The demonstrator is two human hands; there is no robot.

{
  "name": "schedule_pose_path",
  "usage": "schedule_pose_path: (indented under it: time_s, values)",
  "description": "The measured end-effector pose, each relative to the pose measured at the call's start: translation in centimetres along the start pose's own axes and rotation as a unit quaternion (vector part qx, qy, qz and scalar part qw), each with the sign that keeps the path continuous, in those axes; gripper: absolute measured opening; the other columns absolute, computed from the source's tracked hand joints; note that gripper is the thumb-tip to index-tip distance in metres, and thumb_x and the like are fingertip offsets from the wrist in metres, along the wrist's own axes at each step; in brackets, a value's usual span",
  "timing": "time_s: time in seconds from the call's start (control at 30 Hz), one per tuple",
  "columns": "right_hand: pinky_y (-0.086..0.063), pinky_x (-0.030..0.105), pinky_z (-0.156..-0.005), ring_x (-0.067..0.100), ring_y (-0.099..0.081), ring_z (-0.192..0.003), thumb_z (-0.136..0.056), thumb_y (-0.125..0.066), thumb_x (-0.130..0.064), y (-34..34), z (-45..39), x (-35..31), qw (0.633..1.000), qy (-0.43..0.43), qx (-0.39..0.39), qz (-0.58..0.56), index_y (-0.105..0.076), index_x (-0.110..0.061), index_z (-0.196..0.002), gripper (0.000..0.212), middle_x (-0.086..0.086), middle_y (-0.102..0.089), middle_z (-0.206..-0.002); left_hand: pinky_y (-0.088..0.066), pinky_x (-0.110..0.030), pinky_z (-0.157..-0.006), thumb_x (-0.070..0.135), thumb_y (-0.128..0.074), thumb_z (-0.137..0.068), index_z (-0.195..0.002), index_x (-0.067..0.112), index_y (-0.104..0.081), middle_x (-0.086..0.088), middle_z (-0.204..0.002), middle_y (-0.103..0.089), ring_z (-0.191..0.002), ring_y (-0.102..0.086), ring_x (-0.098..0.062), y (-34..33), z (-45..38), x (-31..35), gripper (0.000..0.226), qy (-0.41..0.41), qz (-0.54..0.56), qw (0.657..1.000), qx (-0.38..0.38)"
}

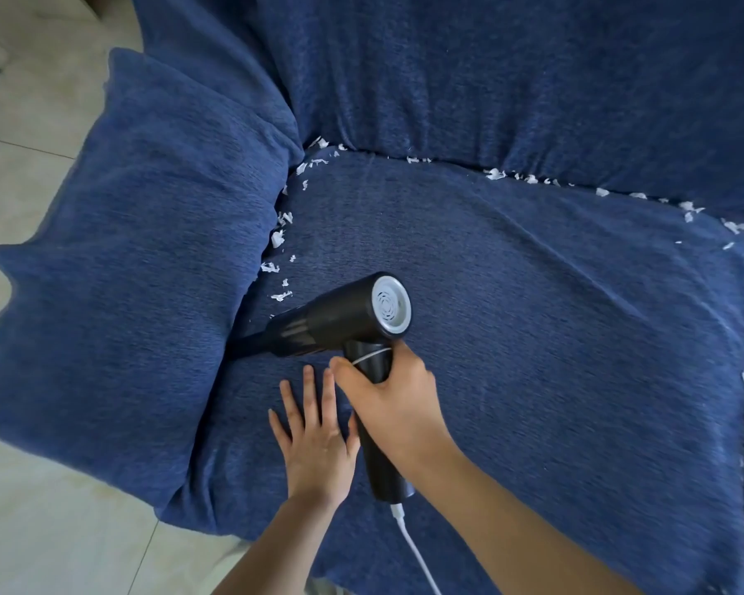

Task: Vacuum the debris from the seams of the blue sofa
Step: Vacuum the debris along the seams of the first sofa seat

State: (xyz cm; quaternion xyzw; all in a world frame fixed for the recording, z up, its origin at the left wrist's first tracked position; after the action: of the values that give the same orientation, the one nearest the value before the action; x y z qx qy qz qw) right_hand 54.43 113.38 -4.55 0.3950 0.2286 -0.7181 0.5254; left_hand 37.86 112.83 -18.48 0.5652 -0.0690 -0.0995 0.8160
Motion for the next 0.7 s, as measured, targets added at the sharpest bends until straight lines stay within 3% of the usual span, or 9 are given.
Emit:
schedule_pose_path:
  time_s: [0.1, 0.17, 0.27, 0.5, 0.63, 0.7]
  values:
    - [-0.041, 0.002, -0.054, -0.008, -0.06, -0.06, -0.085, -0.074, -0.036, -1.3, -0.2, 0.3, 1.0, -0.003, 0.002, -0.005, -0.058, -0.027, -0.083, 0.018, -0.012, -0.063, -0.065, -0.006, -0.062, -0.116, 0.045, -0.058, -0.088, -0.151, 0.024, 0.021, -0.003, -0.161, 0.01, -0.147, 0.015, -0.035, -0.4, 0.0, 0.0, 0.104, 0.0, 0.006, 1.0, 0.011]
    - [-0.039, 0.0, -0.055, -0.016, -0.058, -0.063, -0.085, -0.073, -0.036, -1.6, -0.3, 0.4, 1.0, -0.007, 0.005, -0.009, -0.062, -0.024, -0.09, 0.017, -0.012, -0.064, -0.068, -0.011, -0.062, -0.115, 0.036, -0.072, -0.079, -0.149, 0.024, 0.027, -0.002, -0.161, 0.01, -0.148, 0.01, -0.036, -0.1, 0.1, 0.3, 0.121, 0.0, 0.008, 1.0, 0.025]
    - [-0.04, 0.001, -0.055, -0.015, -0.059, -0.064, -0.085, -0.073, -0.035, -1.6, 0.1, 0.6, 1.0, -0.012, 0.009, -0.016, -0.062, -0.022, -0.09, 0.018, -0.011, -0.064, -0.067, -0.019, -0.064, -0.112, 0.029, -0.079, -0.072, -0.15, 0.023, 0.023, -0.005, -0.161, 0.003, -0.148, -0.002, -0.04, 0.2, 0.1, 0.4, 0.129, -0.013, 0.008, 0.999, 0.042]
    - [-0.042, 0.002, -0.055, -0.012, -0.062, -0.064, -0.085, -0.076, -0.031, -0.9, 1.5, 0.7, 0.999, -0.012, 0.03, -0.036, -0.064, -0.019, -0.091, 0.018, -0.01, -0.066, -0.067, -0.006, -0.061, -0.116, 0.047, -0.05, -0.092, -0.151, 0.024, 0.019, -0.005, -0.163, 0.007, -0.148, 0.012, -0.035, -0.1, 0.1, 0.3, 0.094, -0.011, 0.011, 0.999, 0.036]
    - [-0.042, 0.002, -0.056, -0.012, -0.062, -0.065, -0.084, -0.076, -0.029, -0.7, 1.6, 0.6, 0.996, -0.013, 0.048, -0.069, -0.064, -0.021, -0.089, 0.015, -0.012, -0.066, -0.066, -0.005, -0.06, -0.115, 0.056, -0.006, -0.097, -0.154, 0.021, 0.008, -0.007, -0.163, 0.003, -0.148, 0.006, -0.037, -0.2, -0.1, 0.0, 0.069, -0.008, -0.001, 0.999, 0.039]
    - [-0.042, 0.002, -0.058, -0.011, -0.063, -0.068, -0.084, -0.076, -0.03, -0.9, 1.3, 0.5, 0.996, -0.011, 0.054, -0.071, -0.065, -0.02, -0.091, 0.016, -0.012, -0.067, -0.068, -0.006, -0.061, -0.115, 0.055, -0.015, -0.098, -0.154, 0.02, 0.009, -0.006, -0.163, 0.005, -0.148, 0.009, -0.037, -0.4, -0.1, 0.0, 0.07, -0.009, -0.009, 0.999, 0.036]
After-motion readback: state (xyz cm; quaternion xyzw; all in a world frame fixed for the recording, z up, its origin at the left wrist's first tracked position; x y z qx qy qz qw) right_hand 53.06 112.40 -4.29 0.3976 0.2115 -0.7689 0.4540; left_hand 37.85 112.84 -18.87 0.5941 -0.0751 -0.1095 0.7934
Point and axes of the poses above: each hand's wrist, its own z-axis away from the middle knuckle, its own y-axis out of the back of the hand, x = y × z, the point moved 4 cm from there along -z, towards the middle knuckle
